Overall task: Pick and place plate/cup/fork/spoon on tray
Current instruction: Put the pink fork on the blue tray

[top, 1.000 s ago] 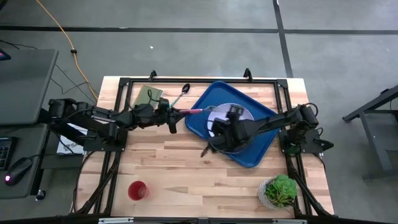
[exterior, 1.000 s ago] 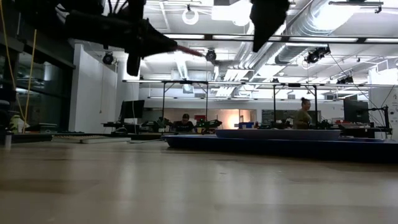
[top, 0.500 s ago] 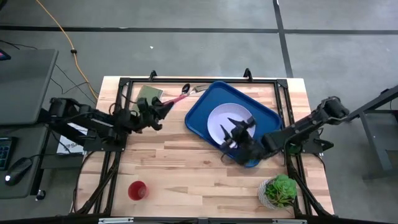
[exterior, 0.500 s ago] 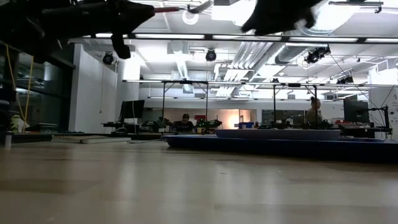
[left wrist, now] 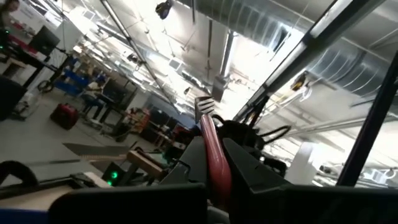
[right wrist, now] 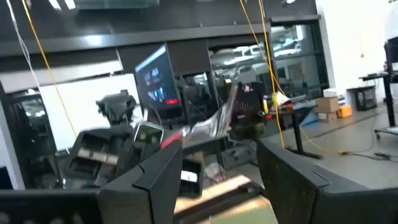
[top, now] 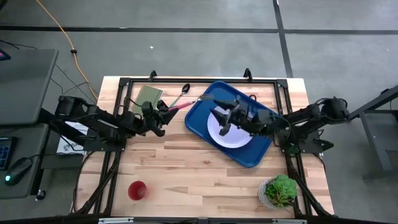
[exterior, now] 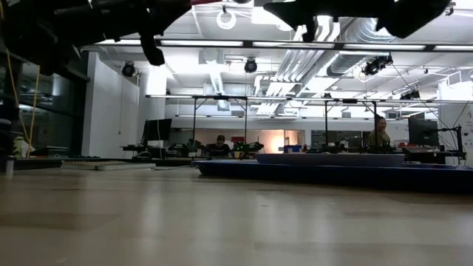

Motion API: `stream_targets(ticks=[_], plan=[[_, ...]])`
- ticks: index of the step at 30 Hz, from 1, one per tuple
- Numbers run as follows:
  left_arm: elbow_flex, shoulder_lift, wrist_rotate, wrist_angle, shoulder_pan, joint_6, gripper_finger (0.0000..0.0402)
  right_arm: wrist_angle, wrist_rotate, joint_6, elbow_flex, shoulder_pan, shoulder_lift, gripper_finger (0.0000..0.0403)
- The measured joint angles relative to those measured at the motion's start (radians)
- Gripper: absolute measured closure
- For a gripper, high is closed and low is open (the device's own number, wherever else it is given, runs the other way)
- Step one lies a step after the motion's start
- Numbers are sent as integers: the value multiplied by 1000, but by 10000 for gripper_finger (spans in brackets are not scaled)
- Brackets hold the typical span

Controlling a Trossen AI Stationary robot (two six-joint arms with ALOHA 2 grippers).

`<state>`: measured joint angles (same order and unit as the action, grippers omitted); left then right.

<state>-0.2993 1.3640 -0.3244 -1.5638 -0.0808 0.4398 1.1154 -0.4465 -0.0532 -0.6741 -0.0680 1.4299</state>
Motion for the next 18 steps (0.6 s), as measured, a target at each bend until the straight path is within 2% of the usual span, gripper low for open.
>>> stream_targets(ticks=[8, 12, 15, 18], plan=[[0, 10, -23, 1, 19, 26, 401, -2, 101, -25, -97, 51, 60, 204], [0, 10, -21, 2, 20, 27, 401, -44, 53, -15, -131, 50, 70, 207], [0, 10, -21, 3, 19, 27, 401, -58, 23, -10, -136, 47, 70, 233], [0, 10, -25, 2, 19, 16, 401, -59, -15, -9, -137, 46, 70, 291]])
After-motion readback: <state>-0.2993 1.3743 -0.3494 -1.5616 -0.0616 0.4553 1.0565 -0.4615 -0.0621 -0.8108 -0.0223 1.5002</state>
